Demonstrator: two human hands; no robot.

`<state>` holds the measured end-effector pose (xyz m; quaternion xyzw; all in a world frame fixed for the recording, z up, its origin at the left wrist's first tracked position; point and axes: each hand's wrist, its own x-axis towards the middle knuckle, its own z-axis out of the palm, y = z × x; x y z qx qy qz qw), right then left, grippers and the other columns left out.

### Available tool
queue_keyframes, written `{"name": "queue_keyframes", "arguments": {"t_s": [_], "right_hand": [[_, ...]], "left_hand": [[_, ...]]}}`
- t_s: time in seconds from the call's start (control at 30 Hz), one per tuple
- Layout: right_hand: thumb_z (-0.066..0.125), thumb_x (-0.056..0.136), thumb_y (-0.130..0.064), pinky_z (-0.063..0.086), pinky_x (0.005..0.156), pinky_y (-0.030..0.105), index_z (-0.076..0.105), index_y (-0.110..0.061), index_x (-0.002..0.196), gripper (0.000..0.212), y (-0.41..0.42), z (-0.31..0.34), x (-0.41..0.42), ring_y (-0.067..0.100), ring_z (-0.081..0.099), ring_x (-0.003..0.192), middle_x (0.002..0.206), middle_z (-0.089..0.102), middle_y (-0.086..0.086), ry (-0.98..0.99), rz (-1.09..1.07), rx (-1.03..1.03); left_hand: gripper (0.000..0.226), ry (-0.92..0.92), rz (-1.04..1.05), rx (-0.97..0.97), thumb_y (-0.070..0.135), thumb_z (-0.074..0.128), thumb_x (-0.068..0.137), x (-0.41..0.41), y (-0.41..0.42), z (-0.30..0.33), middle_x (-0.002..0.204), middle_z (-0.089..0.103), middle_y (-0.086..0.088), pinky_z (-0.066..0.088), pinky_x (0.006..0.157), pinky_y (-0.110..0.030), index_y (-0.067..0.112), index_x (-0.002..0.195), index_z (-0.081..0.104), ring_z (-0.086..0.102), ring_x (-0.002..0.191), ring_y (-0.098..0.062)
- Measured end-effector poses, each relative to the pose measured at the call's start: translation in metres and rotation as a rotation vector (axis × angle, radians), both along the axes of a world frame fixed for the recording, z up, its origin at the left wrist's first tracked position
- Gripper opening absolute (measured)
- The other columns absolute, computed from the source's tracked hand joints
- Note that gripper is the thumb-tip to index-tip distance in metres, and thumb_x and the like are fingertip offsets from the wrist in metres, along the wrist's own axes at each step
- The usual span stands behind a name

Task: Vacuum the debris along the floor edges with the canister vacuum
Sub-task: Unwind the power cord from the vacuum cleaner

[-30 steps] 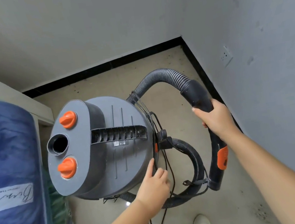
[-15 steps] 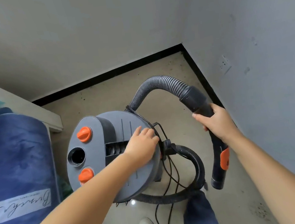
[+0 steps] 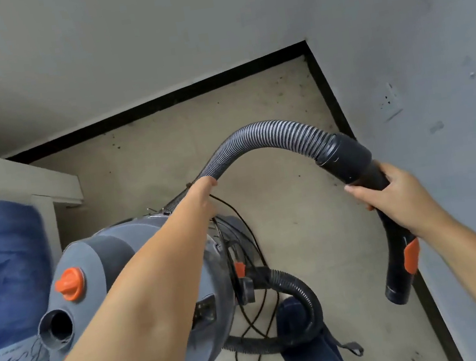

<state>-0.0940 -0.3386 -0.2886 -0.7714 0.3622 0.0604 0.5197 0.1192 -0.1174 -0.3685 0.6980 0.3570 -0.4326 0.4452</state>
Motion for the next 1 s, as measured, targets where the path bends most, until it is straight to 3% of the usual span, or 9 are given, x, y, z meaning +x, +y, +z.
{"name": "queue_keyframes", "arguments": {"t_s": [0.1, 0.17, 0.3, 0.47, 0.57, 0.7, 0.77, 0.87, 1.0], "right_hand": [[0.073, 0.083, -0.019, 0.043, 0.055, 0.018, 0.058, -0.026, 0.086, 0.016, -0.017, -0.016, 0.006, 0.012, 0.056, 0.06, 0.069, 0.06, 0.002, 0.025, 0.029, 0.004], [0.074, 0.081, -0.018, 0.042, 0.057, 0.017, 0.06, -0.024, 0.092, 0.018, -0.023, -0.027, 0.005, 0.014, 0.056, 0.065, 0.071, 0.06, -0.003, 0.056, 0.033, 0.005], [0.075, 0.08, -0.015, 0.042, 0.06, 0.011, 0.062, -0.025, 0.1, 0.027, -0.017, -0.041, 0.007, 0.003, 0.059, 0.074, 0.081, 0.064, -0.012, 0.121, 0.123, 0.046], [0.074, 0.081, -0.019, 0.048, 0.068, 0.027, 0.062, -0.02, 0.103, 0.025, 0.025, -0.058, 0.029, 0.018, 0.063, 0.079, 0.087, 0.067, 0.001, 0.171, 0.194, 0.126], [0.067, 0.087, -0.018, 0.043, 0.059, 0.016, 0.055, -0.019, 0.098, 0.016, 0.048, -0.061, 0.051, 0.007, 0.056, 0.069, 0.077, 0.061, -0.005, 0.144, 0.228, 0.14], [0.073, 0.083, -0.028, 0.044, 0.06, 0.009, 0.05, -0.008, 0.11, 0.041, 0.089, -0.035, 0.07, 0.017, 0.055, 0.082, 0.069, 0.058, -0.004, -0.059, -0.133, 0.238], [0.069, 0.087, -0.026, 0.044, 0.066, 0.024, 0.056, -0.015, 0.094, 0.018, 0.086, -0.026, 0.088, 0.014, 0.054, 0.07, 0.067, 0.056, -0.001, -0.183, -0.144, 0.333], [0.064, 0.09, -0.012, 0.044, 0.056, 0.024, 0.055, -0.015, 0.08, 0.014, 0.067, -0.012, 0.101, 0.007, 0.048, 0.051, 0.061, 0.052, 0.001, -0.146, 0.038, 0.403], [0.064, 0.09, -0.01, 0.046, 0.058, 0.021, 0.062, -0.009, 0.09, 0.003, 0.067, -0.002, 0.08, 0.006, 0.051, 0.058, 0.068, 0.056, 0.003, -0.236, 0.188, 0.418]], "left_hand": [[0.042, -0.071, -0.021, 0.009, 0.008, 0.042, 0.099, 0.017, -0.007, -0.011, 0.106, 0.054, -0.018, 0.055, 0.068, -0.028, -0.003, 0.14, 0.036, 0.066, 0.073, -0.018], [0.026, -0.143, -0.052, 0.035, 0.004, 0.04, 0.099, 0.024, -0.005, -0.011, 0.073, 0.045, -0.01, 0.041, 0.035, -0.018, -0.007, 0.12, 0.05, 0.046, 0.035, -0.01], [0.027, -0.248, -0.062, -0.148, 0.015, 0.048, 0.099, 0.03, -0.004, 0.008, 0.061, 0.039, -0.006, 0.036, 0.044, -0.024, 0.009, 0.073, 0.049, 0.036, 0.043, -0.014], [0.03, -0.351, -0.347, -0.479, 0.017, 0.038, 0.104, 0.008, -0.05, 0.069, 0.049, 0.039, 0.002, 0.034, 0.044, -0.022, 0.008, 0.078, 0.048, 0.032, 0.036, -0.01], [0.024, -0.451, -0.635, -0.491, 0.013, 0.037, 0.104, -0.034, -0.075, 0.104, 0.051, 0.04, 0.003, 0.038, 0.044, -0.024, 0.007, 0.088, 0.054, 0.033, 0.038, -0.011], [0.035, -0.544, -0.935, -0.392, 0.023, 0.037, 0.102, -0.103, -0.075, 0.12, 0.081, 0.062, -0.013, 0.049, 0.087, -0.036, 0.022, 0.071, 0.054, 0.059, 0.073, -0.027], [0.037, -0.495, -0.722, -0.364, 0.018, 0.037, 0.1, -0.127, -0.061, 0.123, 0.087, 0.065, -0.028, 0.051, 0.085, -0.036, 0.008, 0.072, 0.06, 0.061, 0.079, -0.036], [0.03, -0.308, -0.255, -0.283, 0.01, 0.039, 0.098, -0.143, -0.034, 0.118, 0.076, 0.066, -0.015, 0.052, 0.063, -0.024, 0.002, 0.08, 0.061, 0.062, 0.065, -0.021], [0.042, -0.297, -0.215, -0.22, 0.044, 0.053, 0.095, -0.13, -0.012, 0.112, 0.118, 0.062, -0.002, 0.05, 0.093, -0.031, 0.014, 0.124, 0.054, 0.061, 0.103, -0.01]]}}
